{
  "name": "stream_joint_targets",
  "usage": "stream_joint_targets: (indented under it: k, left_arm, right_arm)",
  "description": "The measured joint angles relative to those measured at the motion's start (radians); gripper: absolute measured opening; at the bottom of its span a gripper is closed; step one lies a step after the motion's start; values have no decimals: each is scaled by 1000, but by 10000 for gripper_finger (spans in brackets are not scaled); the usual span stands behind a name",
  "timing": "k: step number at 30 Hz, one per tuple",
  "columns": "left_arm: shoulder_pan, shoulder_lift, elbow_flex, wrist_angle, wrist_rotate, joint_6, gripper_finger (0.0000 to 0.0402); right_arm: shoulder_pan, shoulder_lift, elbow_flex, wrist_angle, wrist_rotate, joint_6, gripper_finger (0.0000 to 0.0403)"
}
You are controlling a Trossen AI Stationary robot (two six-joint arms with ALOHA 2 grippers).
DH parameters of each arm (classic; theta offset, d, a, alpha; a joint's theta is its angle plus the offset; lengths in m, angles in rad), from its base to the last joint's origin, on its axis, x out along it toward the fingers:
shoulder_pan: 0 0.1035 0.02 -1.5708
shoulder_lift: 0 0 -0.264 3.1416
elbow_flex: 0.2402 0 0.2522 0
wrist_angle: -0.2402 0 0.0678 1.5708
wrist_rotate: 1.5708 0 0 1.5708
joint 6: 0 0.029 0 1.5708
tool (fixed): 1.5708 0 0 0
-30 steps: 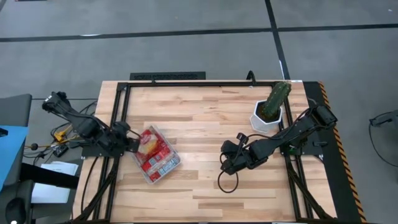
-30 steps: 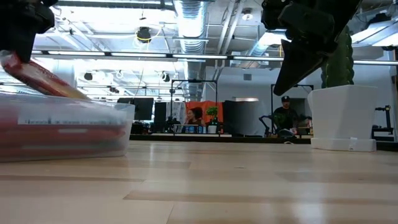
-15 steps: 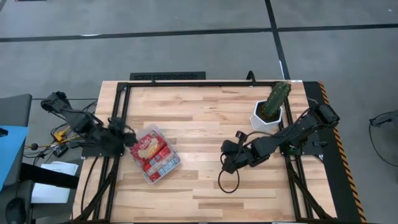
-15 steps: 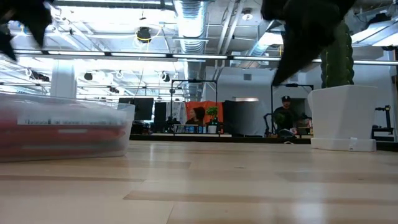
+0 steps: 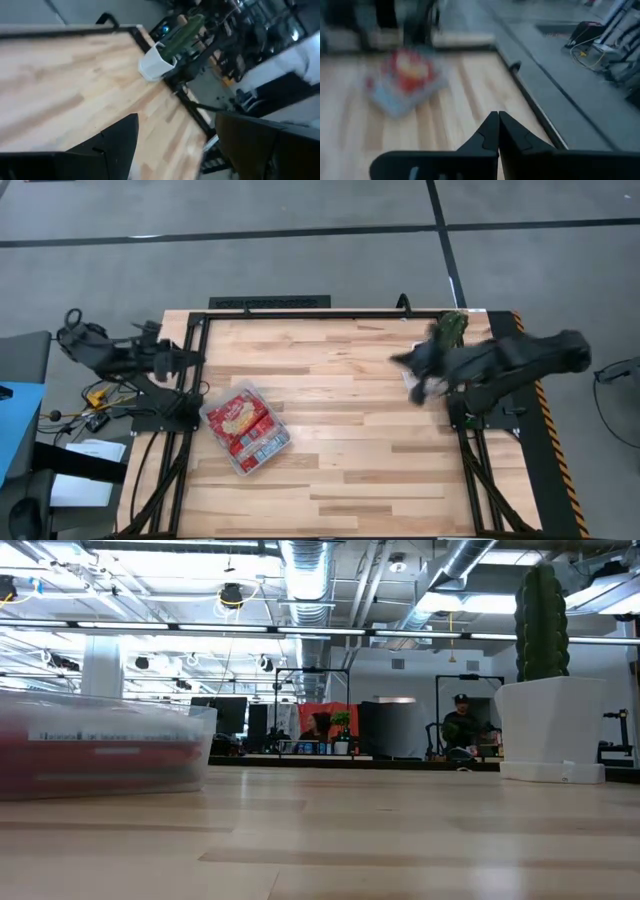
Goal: Sort popcorn bags into baskets
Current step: Return to Home Position
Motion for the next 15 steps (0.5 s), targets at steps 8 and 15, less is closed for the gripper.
stream_joint_targets:
  k: [8, 15]
  left_arm:
    - [-2, -66, -8, 146, 61, 461, 250]
    - [-2, -304, -301, 471, 241, 622, 250]
  right_arm:
    - [-70, -368, -86, -49, -31, 209, 25]
    - [-55, -694, -449, 246, -85, 296, 18]
